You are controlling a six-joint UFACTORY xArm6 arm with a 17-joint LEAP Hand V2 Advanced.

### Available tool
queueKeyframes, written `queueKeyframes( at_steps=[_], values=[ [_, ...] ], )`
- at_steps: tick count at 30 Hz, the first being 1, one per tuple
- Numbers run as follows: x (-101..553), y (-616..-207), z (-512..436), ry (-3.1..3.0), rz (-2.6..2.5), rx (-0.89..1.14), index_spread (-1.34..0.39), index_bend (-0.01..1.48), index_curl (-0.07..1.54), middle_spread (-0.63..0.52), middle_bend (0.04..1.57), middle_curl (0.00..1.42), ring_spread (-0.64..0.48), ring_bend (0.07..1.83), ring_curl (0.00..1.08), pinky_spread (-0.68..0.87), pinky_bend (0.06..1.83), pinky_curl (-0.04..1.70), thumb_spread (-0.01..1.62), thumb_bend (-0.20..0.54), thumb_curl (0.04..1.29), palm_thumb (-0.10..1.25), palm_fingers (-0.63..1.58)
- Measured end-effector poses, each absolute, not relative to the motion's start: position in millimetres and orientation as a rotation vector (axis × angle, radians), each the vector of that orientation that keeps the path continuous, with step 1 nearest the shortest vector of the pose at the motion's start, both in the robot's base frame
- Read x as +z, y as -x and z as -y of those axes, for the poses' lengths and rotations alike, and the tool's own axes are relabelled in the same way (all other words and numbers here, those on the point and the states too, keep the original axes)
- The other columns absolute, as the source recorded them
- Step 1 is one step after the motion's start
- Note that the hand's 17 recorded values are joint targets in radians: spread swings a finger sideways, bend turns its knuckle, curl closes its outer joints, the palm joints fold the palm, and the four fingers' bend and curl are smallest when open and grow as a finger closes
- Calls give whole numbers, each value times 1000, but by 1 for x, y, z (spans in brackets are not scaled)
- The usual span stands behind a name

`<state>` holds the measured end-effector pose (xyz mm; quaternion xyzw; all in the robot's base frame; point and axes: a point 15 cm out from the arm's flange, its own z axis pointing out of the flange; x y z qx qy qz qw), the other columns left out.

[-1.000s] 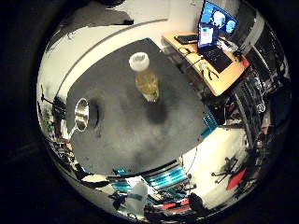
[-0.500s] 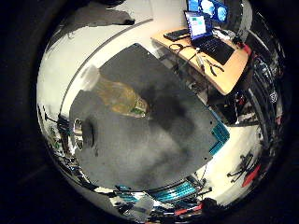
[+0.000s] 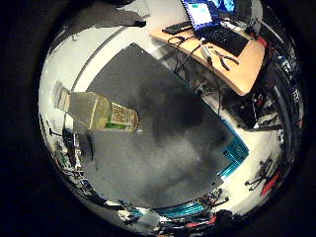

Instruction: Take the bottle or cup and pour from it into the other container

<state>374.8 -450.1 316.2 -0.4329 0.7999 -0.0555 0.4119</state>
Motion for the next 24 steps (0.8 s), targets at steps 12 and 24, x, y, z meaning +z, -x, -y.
queueKeyframes(
  at_steps=[12,24],
  values=[
    [265,-383,452,1061,-1974,-65,-215,169,318,12,476,391,54,781,210,395,1005,-8,1097,-24,320,518,182],
    [234,-391,444,1088,-1964,-6,-214,167,308,13,462,385,81,736,209,397,957,-7,1076,-24,321,523,178]
  ],
)
